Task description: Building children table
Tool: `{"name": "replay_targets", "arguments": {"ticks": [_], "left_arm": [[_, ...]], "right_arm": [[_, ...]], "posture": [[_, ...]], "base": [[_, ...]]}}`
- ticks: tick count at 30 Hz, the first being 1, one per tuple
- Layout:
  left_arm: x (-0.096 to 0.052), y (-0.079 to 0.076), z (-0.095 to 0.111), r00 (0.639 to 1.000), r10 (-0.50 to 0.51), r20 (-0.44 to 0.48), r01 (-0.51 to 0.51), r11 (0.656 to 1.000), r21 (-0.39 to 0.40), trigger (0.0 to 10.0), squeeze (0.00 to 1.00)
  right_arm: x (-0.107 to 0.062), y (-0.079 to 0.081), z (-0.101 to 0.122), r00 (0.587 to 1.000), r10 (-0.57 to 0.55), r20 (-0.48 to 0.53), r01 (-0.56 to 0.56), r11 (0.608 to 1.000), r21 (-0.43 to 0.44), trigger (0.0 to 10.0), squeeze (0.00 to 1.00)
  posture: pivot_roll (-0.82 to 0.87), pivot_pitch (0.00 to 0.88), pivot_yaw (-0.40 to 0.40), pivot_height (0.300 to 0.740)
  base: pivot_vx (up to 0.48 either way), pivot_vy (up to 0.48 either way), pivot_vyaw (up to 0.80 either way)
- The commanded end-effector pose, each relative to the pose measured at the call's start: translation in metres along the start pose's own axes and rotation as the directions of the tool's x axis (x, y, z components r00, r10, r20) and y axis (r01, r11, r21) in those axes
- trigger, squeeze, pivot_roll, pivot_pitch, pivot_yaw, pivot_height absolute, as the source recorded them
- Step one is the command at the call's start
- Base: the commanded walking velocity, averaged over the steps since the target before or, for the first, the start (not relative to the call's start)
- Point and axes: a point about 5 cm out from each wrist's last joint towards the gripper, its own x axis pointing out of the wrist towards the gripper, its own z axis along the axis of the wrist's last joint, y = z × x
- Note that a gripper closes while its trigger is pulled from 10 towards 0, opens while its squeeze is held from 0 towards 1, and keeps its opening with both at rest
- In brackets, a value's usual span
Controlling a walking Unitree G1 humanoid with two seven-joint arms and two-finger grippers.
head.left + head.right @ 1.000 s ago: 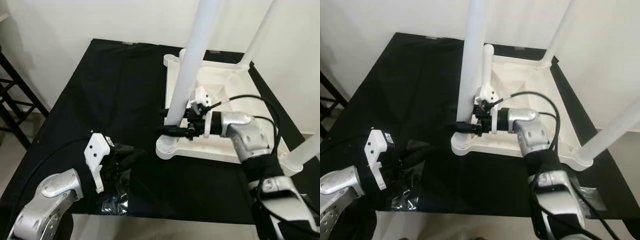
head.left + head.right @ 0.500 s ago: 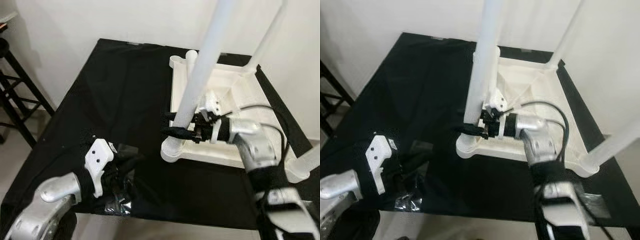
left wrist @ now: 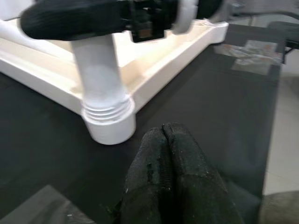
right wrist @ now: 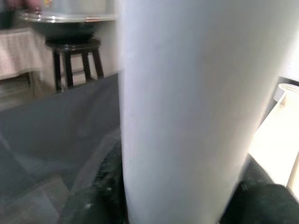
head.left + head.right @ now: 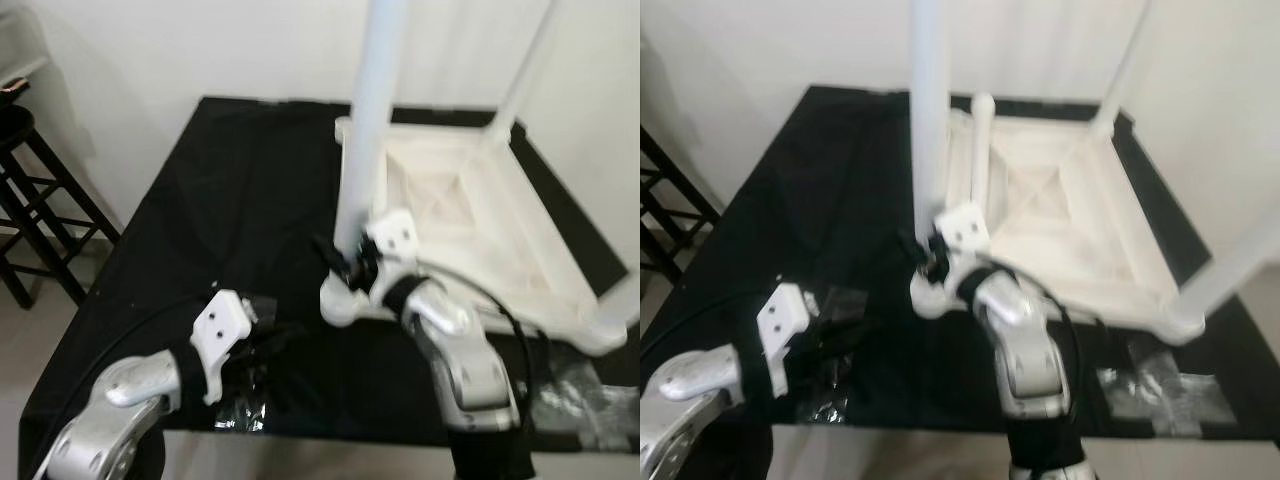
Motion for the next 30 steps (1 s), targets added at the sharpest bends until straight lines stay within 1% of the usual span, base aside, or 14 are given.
{"name": "replay_targets", "arguments": {"ticks": [1,3,6,7,8,9,12,18,19,20,21,25,29,30], "left_arm": [[-0.001,-0.001,-0.003,1.0,0.0,-0.013,0.0,1.0,0.003,10.0,0.0],[-0.001,-0.001,-0.003,1.0,0.001,-0.013,-0.001,1.0,0.001,10.0,0.0],[-0.001,-0.001,-0.003,1.0,-0.003,-0.008,0.003,1.0,-0.01,10.0,0.0],[-0.001,-0.001,-0.003,1.0,-0.003,-0.008,0.003,1.0,-0.01,10.0,0.0],[-0.001,-0.001,-0.003,1.0,-0.008,-0.006,0.008,1.0,-0.014,10.0,0.0],[-0.001,-0.001,-0.003,1.0,-0.008,-0.006,0.008,1.0,-0.014,10.0,0.0],[-0.002,-0.001,-0.004,1.0,-0.016,-0.003,0.016,1.0,-0.023,10.0,0.0],[-0.003,-0.002,-0.005,1.0,-0.019,-0.002,0.019,0.999,-0.03,10.0,0.0],[-0.003,-0.002,-0.005,1.0,-0.021,-0.003,0.021,0.999,-0.032,10.0,0.0],[-0.003,-0.002,-0.005,1.0,-0.021,-0.003,0.021,0.999,-0.032,10.0,0.0],[-0.003,-0.003,-0.005,1.0,-0.023,-0.003,0.023,0.999,-0.035,10.0,0.0],[-0.004,-0.003,-0.005,0.999,-0.032,-0.004,0.031,0.999,-0.042,10.0,0.0],[-0.005,-0.003,-0.005,0.999,-0.034,-0.005,0.034,0.998,-0.043,10.0,0.0],[-0.005,-0.003,-0.006,0.999,-0.035,-0.005,0.035,0.998,-0.044,10.0,0.0]], "right_arm": [[-0.003,-0.008,-0.02,0.994,0.008,-0.107,-0.005,1.0,0.029,10.0,1.0],[-0.001,-0.004,-0.014,0.992,0.079,-0.097,-0.076,0.996,0.037,10.0,1.0],[0.007,0.002,0.012,0.946,0.323,0.019,-0.322,0.947,-0.012,10.0,1.0],[0.007,0.002,0.012,0.946,0.323,0.019,-0.322,0.947,-0.012,10.0,1.0],[0.008,0.0,0.015,0.903,0.427,0.034,-0.425,0.904,-0.051,10.0,0.0],[0.008,0.0,0.015,0.903,0.427,0.034,-0.425,0.904,-0.051,10.0,0.0],[0.014,-0.009,0.009,0.786,0.618,-0.016,-0.618,0.785,-0.051,10.0,0.0],[0.03,-0.021,0.007,0.764,0.644,-0.032,-0.645,0.763,-0.029,10.0,0.0],[0.033,-0.024,0.01,0.765,0.644,-0.017,-0.644,0.765,-0.012,7.5,0.0],[0.033,-0.024,0.01,0.765,0.644,-0.017,-0.644,0.765,-0.012,7.5,0.0],[0.035,-0.026,0.012,0.762,0.648,-0.002,-0.648,0.762,-0.002,0.0,0.0],[0.034,-0.032,0.016,0.757,0.653,0.038,-0.653,0.757,-0.001,0.0,0.0],[0.031,-0.038,0.01,0.788,0.615,0.023,-0.615,0.788,-0.017,0.0,0.0],[0.03,-0.041,0.007,0.821,0.571,0.01,-0.57,0.821,-0.03,0.0,0.0]], "posture": [[-0.01,0.096,-0.06,0.74],[-0.01,0.098,-0.059,0.74],[0.0,0.099,-0.054,0.74],[0.0,0.099,-0.054,0.74],[0.0,0.097,-0.051,0.74],[0.0,0.097,-0.051,0.74],[0.02,0.091,-0.044,0.74],[0.03,0.09,-0.036,0.74],[0.03,0.09,-0.036,0.74],[0.03,0.09,-0.036,0.74],[0.04,0.091,-0.029,0.74],[0.03,0.091,-0.023,0.74],[0.03,0.089,-0.019,0.74],[0.03,0.086,-0.02,0.74]], "base": [[0.0,0.0,0.0],[0.0,0.0,0.0],[0.0,0.0,0.0],[0.0,0.0,0.0],[0.0,0.0,0.0],[0.0,0.0,0.0],[0.0,0.0,0.0],[0.0,0.0,0.0],[0.0,0.0,0.0],[0.0,0.0,0.0],[0.0,0.0,0.0],[0.0,0.0,0.0],[0.0,0.0,0.0],[0.0,0.0,0.0]]}}
